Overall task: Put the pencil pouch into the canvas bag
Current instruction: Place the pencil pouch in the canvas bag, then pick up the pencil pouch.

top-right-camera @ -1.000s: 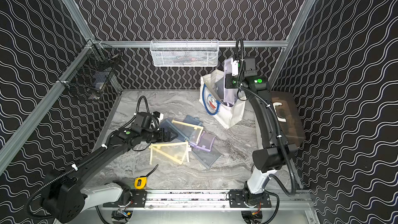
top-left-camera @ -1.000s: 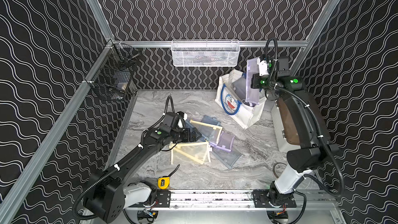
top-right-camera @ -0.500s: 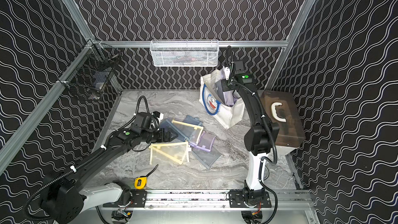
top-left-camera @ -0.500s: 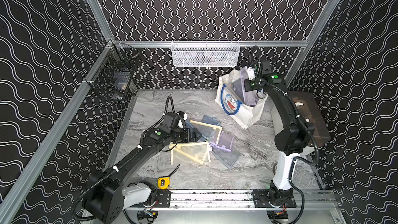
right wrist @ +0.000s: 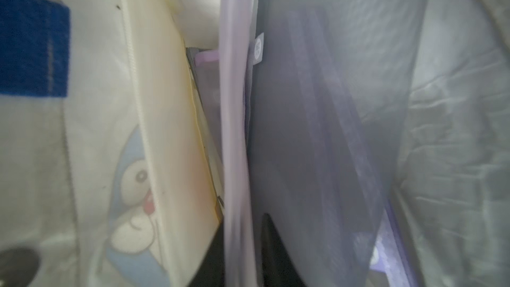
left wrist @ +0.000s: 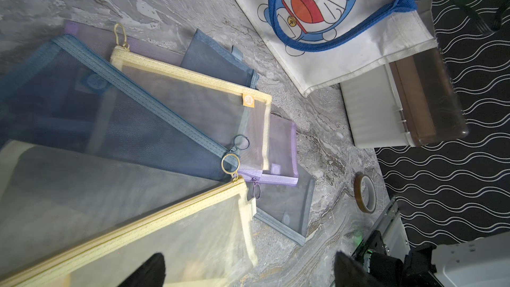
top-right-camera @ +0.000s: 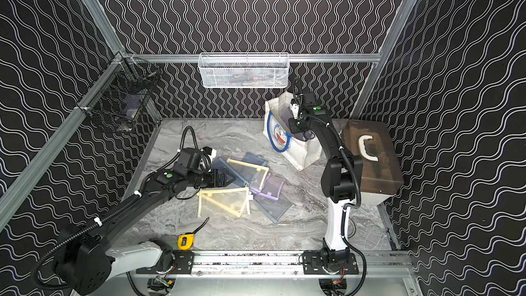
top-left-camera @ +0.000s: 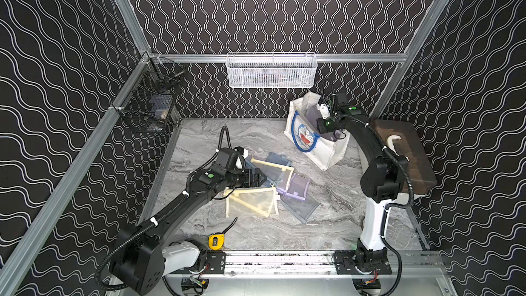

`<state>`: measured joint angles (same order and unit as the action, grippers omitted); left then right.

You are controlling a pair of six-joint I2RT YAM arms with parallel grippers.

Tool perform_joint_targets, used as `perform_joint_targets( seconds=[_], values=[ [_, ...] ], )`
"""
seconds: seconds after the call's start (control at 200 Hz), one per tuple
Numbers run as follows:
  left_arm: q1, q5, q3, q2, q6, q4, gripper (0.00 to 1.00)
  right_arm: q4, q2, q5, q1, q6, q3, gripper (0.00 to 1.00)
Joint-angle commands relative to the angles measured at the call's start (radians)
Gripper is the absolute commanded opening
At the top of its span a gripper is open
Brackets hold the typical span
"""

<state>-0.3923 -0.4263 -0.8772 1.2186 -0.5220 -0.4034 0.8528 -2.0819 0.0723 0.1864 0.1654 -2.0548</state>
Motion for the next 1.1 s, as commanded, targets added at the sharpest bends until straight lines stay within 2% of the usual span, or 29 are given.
perform_joint_targets(
  seconds=[0.0, 0.19, 0.225, 0.345, 0.505, 0.671, 0.761, 0.856, 1.091],
  values=[
    [0.0, 0.005, 0.004, 0.004, 0.01, 0.023, 0.99, -0.021, 0.029, -0.003, 0.001, -0.023, -0.023, 0.37],
    [0.0, 0.021, 0.009, 0.005, 0.012, 0.01, 0.99, 0.033, 0.052, -0.083, 0.003, -0.055, -0.122, 0.55],
    [0.001, 0.026, 0.01, 0.007, 0.011, 0.001, 0.99, 0.04, 0.093, -0.097, 0.004, -0.068, -0.137, 0.57],
    [0.001, 0.055, 0.015, 0.026, 0.015, -0.036, 0.99, 0.051, 0.167, -0.073, 0.033, -0.116, -0.134, 0.63],
    [0.013, 0.074, 0.046, 0.044, -0.011, -0.074, 0.97, 0.027, 0.299, -0.039, 0.195, -0.176, 0.054, 0.66],
    [0.034, 0.064, 0.139, 0.03, -0.07, -0.081, 0.96, -0.09, 0.38, 0.051, 0.394, -0.339, 0.352, 0.67],
    [0.05, 0.079, 0.173, 0.022, -0.082, -0.107, 0.96, -0.172, 0.36, 0.108, 0.482, -0.419, 0.466, 0.68],
    [0.076, 0.084, 0.2, 0.012, -0.093, -0.124, 0.96, -0.224, 0.3, 0.16, 0.536, -0.465, 0.516, 0.68],
    [0.129, 0.033, 0.255, 0.029, -0.106, -0.107, 0.96, -0.212, 0.126, 0.238, 0.584, -0.451, 0.462, 0.68]
  ],
)
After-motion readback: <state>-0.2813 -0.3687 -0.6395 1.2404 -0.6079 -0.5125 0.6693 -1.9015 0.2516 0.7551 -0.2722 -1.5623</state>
